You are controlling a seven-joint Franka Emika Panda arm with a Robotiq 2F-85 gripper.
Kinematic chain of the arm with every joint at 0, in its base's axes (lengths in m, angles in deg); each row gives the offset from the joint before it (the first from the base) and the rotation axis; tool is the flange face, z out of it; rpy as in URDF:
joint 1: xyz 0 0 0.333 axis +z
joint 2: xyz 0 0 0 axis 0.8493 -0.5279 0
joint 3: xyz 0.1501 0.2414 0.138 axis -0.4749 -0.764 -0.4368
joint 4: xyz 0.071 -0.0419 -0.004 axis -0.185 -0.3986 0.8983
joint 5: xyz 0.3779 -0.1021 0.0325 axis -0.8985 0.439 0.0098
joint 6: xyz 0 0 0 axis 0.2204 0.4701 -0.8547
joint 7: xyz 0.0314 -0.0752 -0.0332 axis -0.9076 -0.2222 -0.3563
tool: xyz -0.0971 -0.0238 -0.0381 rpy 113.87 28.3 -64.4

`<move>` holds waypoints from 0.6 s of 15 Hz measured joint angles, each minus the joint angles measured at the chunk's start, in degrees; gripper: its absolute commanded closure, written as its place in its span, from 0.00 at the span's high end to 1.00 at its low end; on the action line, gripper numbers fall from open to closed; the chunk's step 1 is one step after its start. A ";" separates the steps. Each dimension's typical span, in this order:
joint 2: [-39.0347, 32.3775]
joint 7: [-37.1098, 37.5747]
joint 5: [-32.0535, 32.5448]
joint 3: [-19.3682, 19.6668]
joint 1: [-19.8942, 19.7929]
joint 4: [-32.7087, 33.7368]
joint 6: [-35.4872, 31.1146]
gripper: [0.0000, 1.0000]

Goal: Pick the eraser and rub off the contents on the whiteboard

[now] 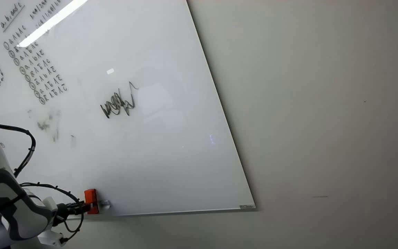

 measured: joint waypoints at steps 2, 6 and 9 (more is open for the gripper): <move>-0.29 0.00 -0.25 -0.08 0.10 0.40 0.70 1.00; -0.73 0.00 -0.56 -0.20 0.10 1.37 1.00 1.00; -0.88 0.00 -0.65 -0.48 0.10 1.82 1.01 1.00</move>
